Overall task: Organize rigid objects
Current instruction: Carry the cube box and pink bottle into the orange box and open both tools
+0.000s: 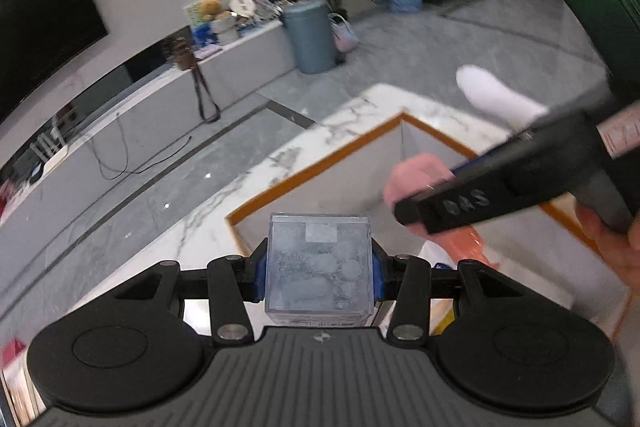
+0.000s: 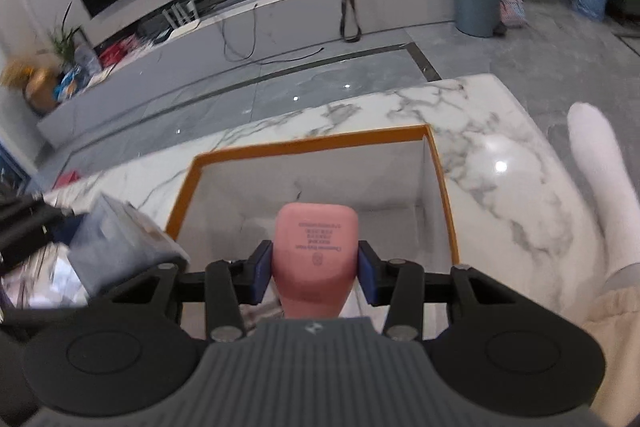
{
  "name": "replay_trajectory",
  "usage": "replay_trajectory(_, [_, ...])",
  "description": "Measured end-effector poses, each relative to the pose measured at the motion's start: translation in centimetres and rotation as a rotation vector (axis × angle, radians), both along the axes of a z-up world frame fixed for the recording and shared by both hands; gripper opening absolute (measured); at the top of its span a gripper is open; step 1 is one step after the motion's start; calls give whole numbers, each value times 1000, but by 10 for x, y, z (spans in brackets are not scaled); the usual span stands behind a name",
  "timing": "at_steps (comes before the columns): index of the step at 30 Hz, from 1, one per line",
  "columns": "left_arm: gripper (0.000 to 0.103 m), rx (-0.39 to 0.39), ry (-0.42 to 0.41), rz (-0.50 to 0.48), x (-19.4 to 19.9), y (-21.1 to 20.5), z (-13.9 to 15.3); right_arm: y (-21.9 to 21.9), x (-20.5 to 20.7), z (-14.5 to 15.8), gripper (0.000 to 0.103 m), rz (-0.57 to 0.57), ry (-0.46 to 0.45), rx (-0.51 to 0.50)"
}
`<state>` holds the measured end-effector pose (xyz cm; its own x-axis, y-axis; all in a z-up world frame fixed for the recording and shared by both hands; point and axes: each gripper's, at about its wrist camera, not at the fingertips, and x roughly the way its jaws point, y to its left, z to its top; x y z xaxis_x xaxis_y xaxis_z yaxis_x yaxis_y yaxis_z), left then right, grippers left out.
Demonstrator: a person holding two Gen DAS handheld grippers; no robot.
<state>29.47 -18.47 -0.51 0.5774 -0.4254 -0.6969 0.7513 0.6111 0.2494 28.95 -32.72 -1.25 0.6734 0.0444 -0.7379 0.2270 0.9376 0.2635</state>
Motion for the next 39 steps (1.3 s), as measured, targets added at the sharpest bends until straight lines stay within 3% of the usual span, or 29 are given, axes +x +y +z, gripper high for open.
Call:
replay_trajectory(5, [52, 82, 25, -51, 19, -20, -32, -4, 29, -28, 44, -8, 8, 22])
replay_trajectory(16, [53, 298, 30, -199, 40, -45, -85, -10, 59, -60, 44, -2, 57, -47])
replay_trajectory(21, [53, 326, 21, -214, 43, -46, -94, -11, 61, -67, 44, -4, 60, -23])
replay_trajectory(29, [53, 407, 17, -213, 40, -49, -102, -11, 51, -56, 44, -24, -15, -14])
replay_trajectory(39, [62, 444, 3, -212, 36, -50, -102, -9, 46, -54, 44, -16, -35, -28])
